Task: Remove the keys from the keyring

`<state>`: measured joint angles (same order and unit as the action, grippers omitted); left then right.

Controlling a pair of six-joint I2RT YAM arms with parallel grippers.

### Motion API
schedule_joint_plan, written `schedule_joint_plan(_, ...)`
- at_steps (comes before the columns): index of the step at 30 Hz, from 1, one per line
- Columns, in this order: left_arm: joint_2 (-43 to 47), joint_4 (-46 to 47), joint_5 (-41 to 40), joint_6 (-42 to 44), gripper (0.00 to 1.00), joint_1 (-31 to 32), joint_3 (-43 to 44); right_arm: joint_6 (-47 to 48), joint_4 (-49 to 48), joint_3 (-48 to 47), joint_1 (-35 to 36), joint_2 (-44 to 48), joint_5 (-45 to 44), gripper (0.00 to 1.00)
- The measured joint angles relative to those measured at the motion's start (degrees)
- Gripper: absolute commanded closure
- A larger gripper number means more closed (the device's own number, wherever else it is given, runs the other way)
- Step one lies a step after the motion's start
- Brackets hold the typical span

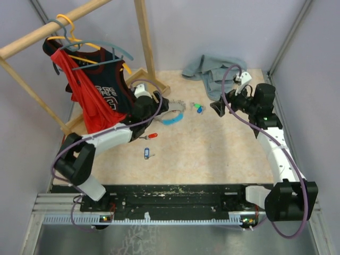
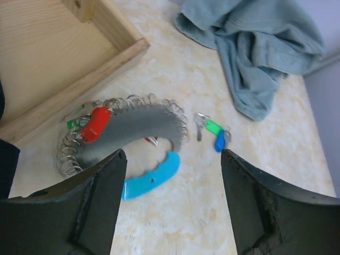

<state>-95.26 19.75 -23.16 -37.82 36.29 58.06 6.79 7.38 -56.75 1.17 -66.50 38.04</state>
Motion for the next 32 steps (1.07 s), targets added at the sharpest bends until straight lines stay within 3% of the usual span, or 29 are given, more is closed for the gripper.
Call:
schedule_joint_plan(3,6.97,4.87,5.73,3.91,0.21,0.07,-6.47,-1.44,2.89,-1.20,-0.24,0.33,0.11,0.01)
schedule_joint_plan(6,15.91,11.98,16.39,8.39,0.19,0.11,-14.91,-1.51,5.11,-2.97,-0.24,0.96,1.70,0.01)
schedule_joint_plan(11,29.75,23.04,33.79,13.46,0.01,0.28,-27.26,-5.25,6.03,-4.57,-0.24,2.40,3.39,0.01)
schedule_joint_plan(13,35.65,24.65,36.76,14.45,0.00,0.33,-30.60,-8.70,7.04,-5.73,-0.24,2.64,2.03,0.01)
schedule_joint_plan(21,54.64,21.79,34.99,18.01,0.00,0.33,-33.40,-14.05,11.69,-14.12,-0.26,3.98,-5.55,0.01)
schedule_joint_plan(32,58.49,13.35,33.75,18.32,0.00,0.33,-33.46,-12.90,12.90,-14.60,-1.79,5.60,-4.85,0.01)
